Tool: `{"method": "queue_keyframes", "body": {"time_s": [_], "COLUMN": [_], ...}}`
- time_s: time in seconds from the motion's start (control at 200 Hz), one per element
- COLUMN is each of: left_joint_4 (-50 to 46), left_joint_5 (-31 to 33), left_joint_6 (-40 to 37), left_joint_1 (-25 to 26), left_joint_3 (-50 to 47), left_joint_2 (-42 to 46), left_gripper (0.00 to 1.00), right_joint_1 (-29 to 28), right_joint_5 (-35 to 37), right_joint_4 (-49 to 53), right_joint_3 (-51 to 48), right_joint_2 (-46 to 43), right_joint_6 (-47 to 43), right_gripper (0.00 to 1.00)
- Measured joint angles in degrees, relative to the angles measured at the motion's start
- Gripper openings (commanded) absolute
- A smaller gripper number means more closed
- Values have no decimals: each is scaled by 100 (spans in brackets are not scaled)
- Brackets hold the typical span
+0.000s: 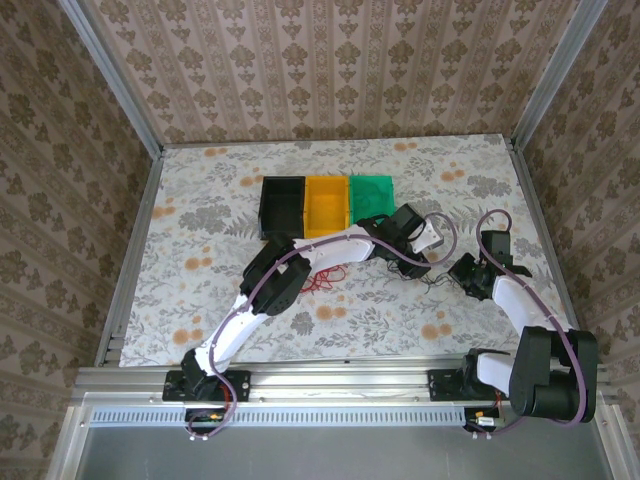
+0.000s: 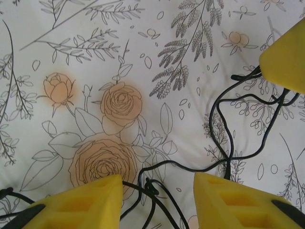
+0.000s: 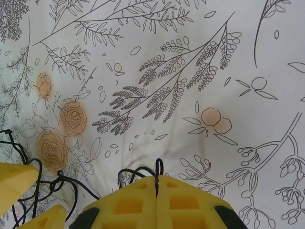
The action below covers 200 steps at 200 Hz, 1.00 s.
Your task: Untangle the cables
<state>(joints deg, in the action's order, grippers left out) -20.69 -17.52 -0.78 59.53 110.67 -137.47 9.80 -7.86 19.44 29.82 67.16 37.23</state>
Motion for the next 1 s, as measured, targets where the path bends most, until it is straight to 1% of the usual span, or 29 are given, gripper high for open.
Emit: {"method": "queue_keyframes", "body": {"time_s": [0.04,0.13,0.25,0.295,0.41,0.495,0.525,0.59,0.61,0.65,0.685,0.765,0.86,1.0], "left_joint_4": [-26,-44,-57,-42,195,625,789,1176,1276,1486,1692,2096,2483,2623], "left_joint_5": [11,42,44,24,-96,-254,-328,-514,-584,-721,-879,-1233,-1650,-2022], "left_joint_6": [15,63,157,151,326,540,638,861,931,1056,1176,1360,1447,1449], "left_joint_1": [0,0,-2,-7,-52,-153,-210,-376,-439,-568,-710,-986,-1266,-1386], "left_joint_3": [0,0,13,13,-57,-498,-758,-1368,-1547,-1856,-2114,-2490,-2927,-3560], "left_joint_2": [0,-4,-31,-39,-22,188,341,776,946,1248,1569,2186,2865,3407], "left_gripper": [41,30,6,0,0,0,0,0,0,0,0,0,0,0], "right_joint_1": [0,0,0,0,0,0,-7,-24,-35,-76,-122,-317,-621,-1091], "right_joint_5": [-13,-22,-37,-37,-37,-35,-37,-61,-63,-101,-133,-210,-321,-409], "right_joint_4": [0,-2,0,0,4,4,4,7,7,4,2,-66,-254,-520], "right_joint_3": [0,0,0,0,0,0,0,0,-2,-4,-7,-46,-70,-70], "right_joint_2": [-9,-33,-61,-92,-232,-361,-398,-468,-487,-533,-581,-789,-1084,-1272], "right_joint_6": [0,0,0,0,2,0,-4,-48,-24,-57,-83,-133,-151,-282], "right_gripper": [3,3,3,4,6,10,14,35,40,46,49,53,53,52]}}
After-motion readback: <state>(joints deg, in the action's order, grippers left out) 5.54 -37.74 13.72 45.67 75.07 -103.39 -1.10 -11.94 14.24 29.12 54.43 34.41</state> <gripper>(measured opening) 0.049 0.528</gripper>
